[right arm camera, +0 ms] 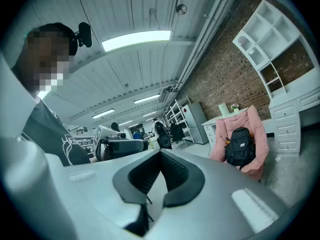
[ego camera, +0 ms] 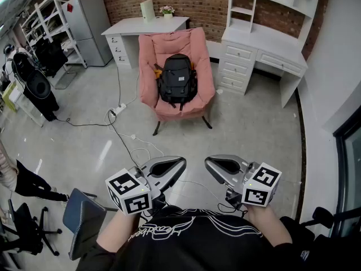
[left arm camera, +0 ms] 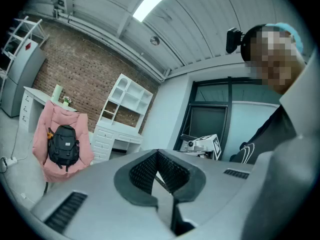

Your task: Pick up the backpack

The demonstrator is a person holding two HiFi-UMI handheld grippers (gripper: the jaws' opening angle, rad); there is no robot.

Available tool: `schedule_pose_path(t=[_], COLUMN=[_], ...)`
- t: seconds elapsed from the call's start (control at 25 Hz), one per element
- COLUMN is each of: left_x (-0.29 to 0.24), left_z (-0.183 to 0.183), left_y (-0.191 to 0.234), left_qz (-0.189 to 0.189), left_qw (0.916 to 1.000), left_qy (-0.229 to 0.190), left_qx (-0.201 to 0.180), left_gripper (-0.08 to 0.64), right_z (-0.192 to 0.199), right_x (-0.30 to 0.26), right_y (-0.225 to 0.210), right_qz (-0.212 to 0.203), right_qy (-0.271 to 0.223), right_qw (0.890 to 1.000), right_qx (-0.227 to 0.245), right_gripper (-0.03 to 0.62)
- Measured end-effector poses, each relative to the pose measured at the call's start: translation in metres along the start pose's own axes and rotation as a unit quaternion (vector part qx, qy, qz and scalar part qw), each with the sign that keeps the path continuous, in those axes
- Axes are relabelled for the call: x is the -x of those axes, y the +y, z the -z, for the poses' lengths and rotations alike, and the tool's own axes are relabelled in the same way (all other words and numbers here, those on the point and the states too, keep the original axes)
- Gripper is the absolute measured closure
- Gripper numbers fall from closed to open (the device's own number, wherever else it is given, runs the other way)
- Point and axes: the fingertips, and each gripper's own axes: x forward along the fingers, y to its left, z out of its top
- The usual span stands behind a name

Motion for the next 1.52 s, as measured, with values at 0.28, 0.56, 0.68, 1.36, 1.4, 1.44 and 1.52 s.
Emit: schedule_pose_path(t=[0.28,0.56,0.68,1.36,1.4,1.44,1.52], left_x=[-0.005,-0.006,-0.009,-0.044,-0.048,-0.053,-0.064], left_z=[-0.002,-0.002,0.002,-0.002,-0.002,-0.003,-0.008], left_y=[-0.008,-0.006,0.0,0.089,0.097,0.106,0.124], left_qz=[-0.001,-0.006,-0.009,0.0,0.002,0.005,0.01], left_qw=[1.0,1.0,0.9999,0.9985,0.9983,0.9982,0.9979], left_qy=[-0.002,-0.003,0.0,0.01,0.012,0.014,0.018], left_qx=[-0.006,-0.001,0.009,0.053,0.056,0.059,0.061], left_gripper=[0.558,0.558,0.558,0.558,0.558,0.558,0.558], right_z=[-0.004,-0.002,0.001,0.001,0.001,0.0,-0.003], right_x=[0.01,0.014,0.012,-0.037,-0.041,-0.046,-0.058], right_y=[0.002,-0.01,-0.018,-0.09,-0.098,-0.107,-0.126], right_qz=[-0.002,0.018,0.021,0.047,0.049,0.05,0.055], right_qy=[-0.002,-0.002,-0.002,0.01,0.012,0.014,0.017], right_qw=[1.0,1.0,0.999,0.998,0.997,0.997,0.997], right_qx=[0.003,-0.022,-0.034,-0.049,-0.051,-0.053,-0.055], right_gripper=[0.588,0.588,0.588,0.586,0.587,0.586,0.586])
